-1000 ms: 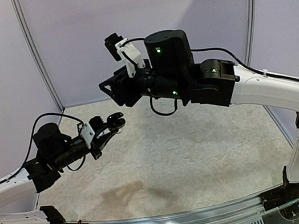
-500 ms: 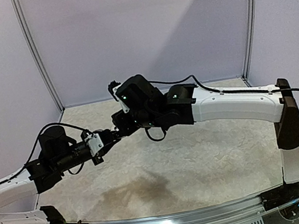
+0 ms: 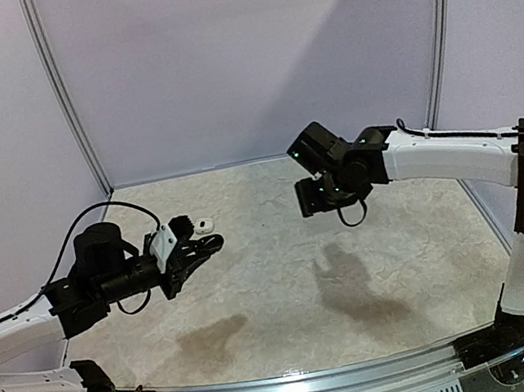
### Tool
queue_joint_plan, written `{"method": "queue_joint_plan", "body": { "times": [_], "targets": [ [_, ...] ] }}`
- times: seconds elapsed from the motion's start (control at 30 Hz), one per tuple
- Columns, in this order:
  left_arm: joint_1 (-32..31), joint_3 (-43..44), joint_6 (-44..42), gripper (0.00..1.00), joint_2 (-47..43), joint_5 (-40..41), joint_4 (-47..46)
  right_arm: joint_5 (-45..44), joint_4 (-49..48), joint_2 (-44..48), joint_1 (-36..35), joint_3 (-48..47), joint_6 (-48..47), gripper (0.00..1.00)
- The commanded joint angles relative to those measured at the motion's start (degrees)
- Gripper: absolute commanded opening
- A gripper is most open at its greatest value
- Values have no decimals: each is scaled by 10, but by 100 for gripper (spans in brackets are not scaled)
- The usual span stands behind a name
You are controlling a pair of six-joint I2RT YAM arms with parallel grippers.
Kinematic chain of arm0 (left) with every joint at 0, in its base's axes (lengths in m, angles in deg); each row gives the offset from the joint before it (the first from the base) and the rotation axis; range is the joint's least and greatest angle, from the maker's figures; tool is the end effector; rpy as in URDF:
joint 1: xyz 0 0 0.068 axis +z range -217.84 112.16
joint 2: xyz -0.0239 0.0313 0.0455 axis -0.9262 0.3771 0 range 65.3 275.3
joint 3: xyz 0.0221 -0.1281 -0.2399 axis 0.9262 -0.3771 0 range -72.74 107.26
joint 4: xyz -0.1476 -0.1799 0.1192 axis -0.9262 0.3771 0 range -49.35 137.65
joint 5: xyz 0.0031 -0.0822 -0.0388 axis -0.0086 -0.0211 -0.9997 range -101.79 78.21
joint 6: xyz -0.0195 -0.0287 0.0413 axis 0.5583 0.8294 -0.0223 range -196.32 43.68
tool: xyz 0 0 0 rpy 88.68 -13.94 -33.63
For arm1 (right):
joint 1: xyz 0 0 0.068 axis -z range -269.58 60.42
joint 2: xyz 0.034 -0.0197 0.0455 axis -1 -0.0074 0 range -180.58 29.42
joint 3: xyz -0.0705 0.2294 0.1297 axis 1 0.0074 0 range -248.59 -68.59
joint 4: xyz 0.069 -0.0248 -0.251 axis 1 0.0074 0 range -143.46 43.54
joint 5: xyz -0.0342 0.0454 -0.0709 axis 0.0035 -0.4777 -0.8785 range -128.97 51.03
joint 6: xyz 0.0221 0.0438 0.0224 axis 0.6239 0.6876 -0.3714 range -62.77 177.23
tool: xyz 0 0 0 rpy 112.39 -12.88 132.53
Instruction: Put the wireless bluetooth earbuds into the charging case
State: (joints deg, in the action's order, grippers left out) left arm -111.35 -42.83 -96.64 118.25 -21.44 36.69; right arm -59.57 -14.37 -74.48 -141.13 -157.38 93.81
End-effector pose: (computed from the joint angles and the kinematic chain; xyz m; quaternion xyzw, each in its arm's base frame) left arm 0.1504 -0.1508 0.2478 0.4704 0.6632 -0.1833 0.5526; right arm 0.2574 0.3042 0.2768 -0.0675 0.9354 0.0882 0.3356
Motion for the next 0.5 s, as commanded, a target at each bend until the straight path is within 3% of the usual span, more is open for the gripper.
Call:
{"method": "queue_joint_plan", "body": {
  "times": [0.0,0.1,0.27,0.47],
  "targets": [
    [-1,34,79,0,26,-2,80,28,3,69,29,116,70,66],
    [5,81,87,0,72,-10,148,44,-47,115,57,206,87,72],
    [58,213,75,0,177,-94,364,50,-90,168,84,282,99,97],
    [169,341,75,0,307,-163,536,64,-96,213,149,352,99,99]
  ]
}}
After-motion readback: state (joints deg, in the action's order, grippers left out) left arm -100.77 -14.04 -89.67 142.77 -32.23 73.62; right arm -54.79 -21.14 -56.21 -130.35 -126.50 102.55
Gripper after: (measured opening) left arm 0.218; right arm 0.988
